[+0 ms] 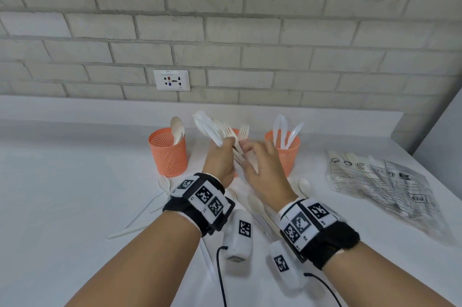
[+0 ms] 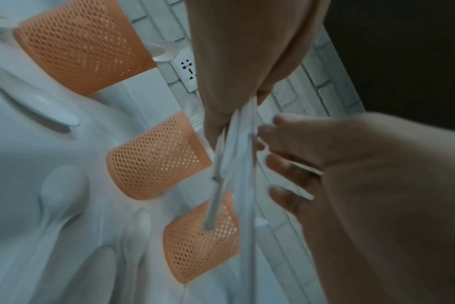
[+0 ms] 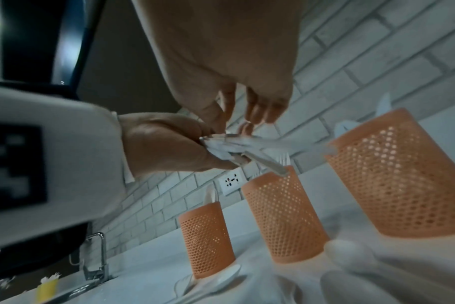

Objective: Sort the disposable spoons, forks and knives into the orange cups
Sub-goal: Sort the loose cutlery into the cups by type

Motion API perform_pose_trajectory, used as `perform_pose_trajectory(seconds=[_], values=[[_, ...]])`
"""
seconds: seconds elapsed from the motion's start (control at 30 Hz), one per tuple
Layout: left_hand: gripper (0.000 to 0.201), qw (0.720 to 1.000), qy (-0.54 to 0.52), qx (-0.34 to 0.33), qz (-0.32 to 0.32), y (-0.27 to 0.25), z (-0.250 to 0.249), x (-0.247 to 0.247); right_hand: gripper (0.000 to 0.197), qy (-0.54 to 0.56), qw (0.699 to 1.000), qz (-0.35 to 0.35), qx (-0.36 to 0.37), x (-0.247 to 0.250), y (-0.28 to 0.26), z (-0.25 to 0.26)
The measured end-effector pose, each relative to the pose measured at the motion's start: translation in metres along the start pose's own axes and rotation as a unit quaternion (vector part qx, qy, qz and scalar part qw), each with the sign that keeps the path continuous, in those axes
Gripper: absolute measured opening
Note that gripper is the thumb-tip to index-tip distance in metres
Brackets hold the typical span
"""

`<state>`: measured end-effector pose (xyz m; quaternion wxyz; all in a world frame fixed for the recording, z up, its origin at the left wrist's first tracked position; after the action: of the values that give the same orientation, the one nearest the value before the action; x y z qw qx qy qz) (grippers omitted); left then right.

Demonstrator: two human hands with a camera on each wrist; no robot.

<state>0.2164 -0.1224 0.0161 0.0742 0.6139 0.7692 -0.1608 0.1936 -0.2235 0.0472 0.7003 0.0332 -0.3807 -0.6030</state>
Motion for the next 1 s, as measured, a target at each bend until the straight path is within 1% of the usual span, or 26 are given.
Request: perform_pose_trajectory(seconds=[0.03, 0.07, 0.1, 0.2, 0.27, 0.33, 0.4, 0.47, 0.53, 0.63, 0.7, 0.77, 0.87, 0.9, 0.93, 1.0], values=[[0.018, 1.0, -0.018, 0.012, 0.003, 0.002, 0.0, 0.0, 0.02, -0.014, 0.999, -0.019, 0.032, 0.007, -0.001, 0.008], [0.018, 0.999, -0.032, 0.022, 0.004, 0.004, 0.0, 0.0, 0.018, -0.02, 0.998, -0.019, 0.051, 0.01, -0.002, 0.016], [0.02, 0.999, -0.041, 0.026, 0.004, 0.006, -0.001, 0.0, 0.019, -0.028, 0.998, 0.0, 0.057, 0.01, -0.003, 0.02], [0.028, 0.996, -0.074, 0.039, 0.006, 0.009, -0.001, -0.004, 0.031, -0.092, 0.992, 0.073, 0.034, -0.002, -0.003, 0.018], [0.024, 0.995, -0.086, 0.042, 0.014, 0.01, -0.003, -0.009, 0.032, -0.12, 0.987, 0.107, 0.005, -0.007, 0.0, 0.014], [0.019, 0.996, -0.073, 0.034, 0.036, 0.01, -0.005, -0.013, 0.03, -0.135, 0.983, 0.128, -0.012, -0.01, 0.003, 0.01], [0.023, 0.995, -0.058, 0.028, 0.075, 0.008, -0.006, -0.018, 0.03, -0.097, 0.985, 0.139, -0.037, -0.008, 0.006, 0.005], [0.031, 0.992, -0.061, 0.029, 0.103, 0.005, -0.006, -0.021, 0.026, -0.015, 0.985, 0.157, -0.07, -0.005, 0.006, 0.001], [0.025, 0.99, -0.066, 0.025, 0.123, 0.001, -0.008, -0.023, 0.016, 0.074, 0.977, 0.161, -0.116, 0.001, 0.006, -0.006], [0.019, 0.989, -0.042, 0.003, 0.143, -0.002, -0.012, -0.026, 0.018, 0.17, 0.954, 0.155, -0.191, 0.007, 0.004, -0.015], [0.015, 0.989, -0.027, -0.013, 0.142, -0.003, -0.014, -0.027, 0.021, 0.185, 0.947, 0.159, -0.209, 0.008, 0.004, -0.018], [0.013, 0.991, -0.021, -0.023, 0.127, -0.004, -0.015, -0.026, 0.02, 0.159, 0.953, 0.163, -0.202, 0.011, 0.004, -0.018], [0.022, 0.994, -0.009, -0.038, 0.105, -0.004, -0.014, -0.026, 0.006, 0.118, 0.967, 0.158, -0.161, 0.009, 0.008, -0.016], [0.023, 0.994, 0.003, -0.043, 0.102, -0.004, -0.014, -0.026, 0.007, 0.125, 0.967, 0.156, -0.16, 0.008, 0.008, -0.015], [0.024, 0.994, 0.014, -0.045, 0.103, -0.005, -0.014, -0.026, 0.014, 0.14, 0.963, 0.156, -0.172, 0.007, 0.008, -0.017], [0.027, 0.993, 0.021, -0.044, 0.111, -0.005, -0.012, -0.026, 0.02, 0.19, 0.945, 0.156, -0.215, 0.006, 0.007, -0.024]])
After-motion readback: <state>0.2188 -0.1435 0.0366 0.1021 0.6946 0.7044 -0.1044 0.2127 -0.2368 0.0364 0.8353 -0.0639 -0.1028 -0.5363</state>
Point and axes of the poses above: each hand's wrist, its own y-axis towards the middle knuckle, its own x-axis out of the back of the hand, z = x × y, the point moved 8 cm from there along y, towards the middle knuckle, and after that the axes turned 8 degrees about y, right-handed, at the moved point
